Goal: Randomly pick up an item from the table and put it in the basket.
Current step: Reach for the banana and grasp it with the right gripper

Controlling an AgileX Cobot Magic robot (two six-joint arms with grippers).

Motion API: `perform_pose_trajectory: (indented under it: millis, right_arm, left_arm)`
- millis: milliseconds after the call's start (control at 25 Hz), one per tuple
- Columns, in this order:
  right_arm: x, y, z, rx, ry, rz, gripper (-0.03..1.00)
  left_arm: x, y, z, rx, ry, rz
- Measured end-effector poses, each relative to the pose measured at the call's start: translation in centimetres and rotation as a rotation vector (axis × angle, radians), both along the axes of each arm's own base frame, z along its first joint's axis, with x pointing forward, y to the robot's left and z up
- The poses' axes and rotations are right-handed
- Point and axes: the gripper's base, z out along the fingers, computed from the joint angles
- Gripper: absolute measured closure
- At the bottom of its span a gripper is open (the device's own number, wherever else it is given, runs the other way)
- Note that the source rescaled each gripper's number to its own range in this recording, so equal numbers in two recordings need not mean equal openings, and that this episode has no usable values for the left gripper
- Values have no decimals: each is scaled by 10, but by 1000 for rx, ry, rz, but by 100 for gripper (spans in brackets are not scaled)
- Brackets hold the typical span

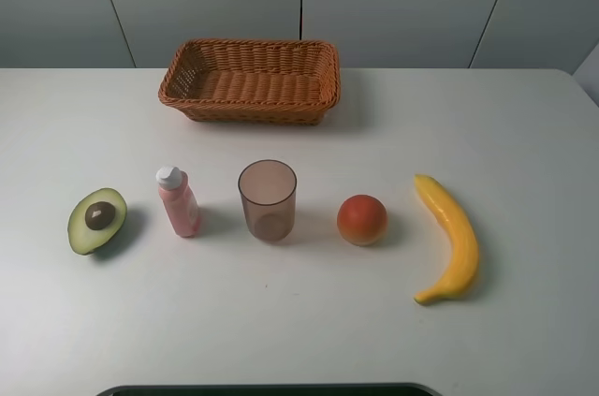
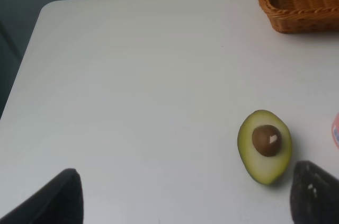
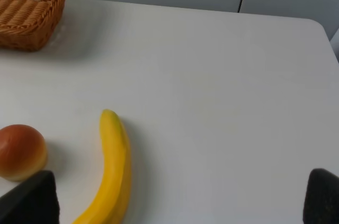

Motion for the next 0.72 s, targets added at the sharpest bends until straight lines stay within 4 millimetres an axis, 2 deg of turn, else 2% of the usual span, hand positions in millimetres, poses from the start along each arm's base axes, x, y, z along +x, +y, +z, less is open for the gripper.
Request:
perform_pose_trajectory:
  millis: [720]
  right_arm:
    - [0, 0, 0, 0, 0, 0, -3]
  left_arm:
    - [0, 0, 0, 0, 0, 0]
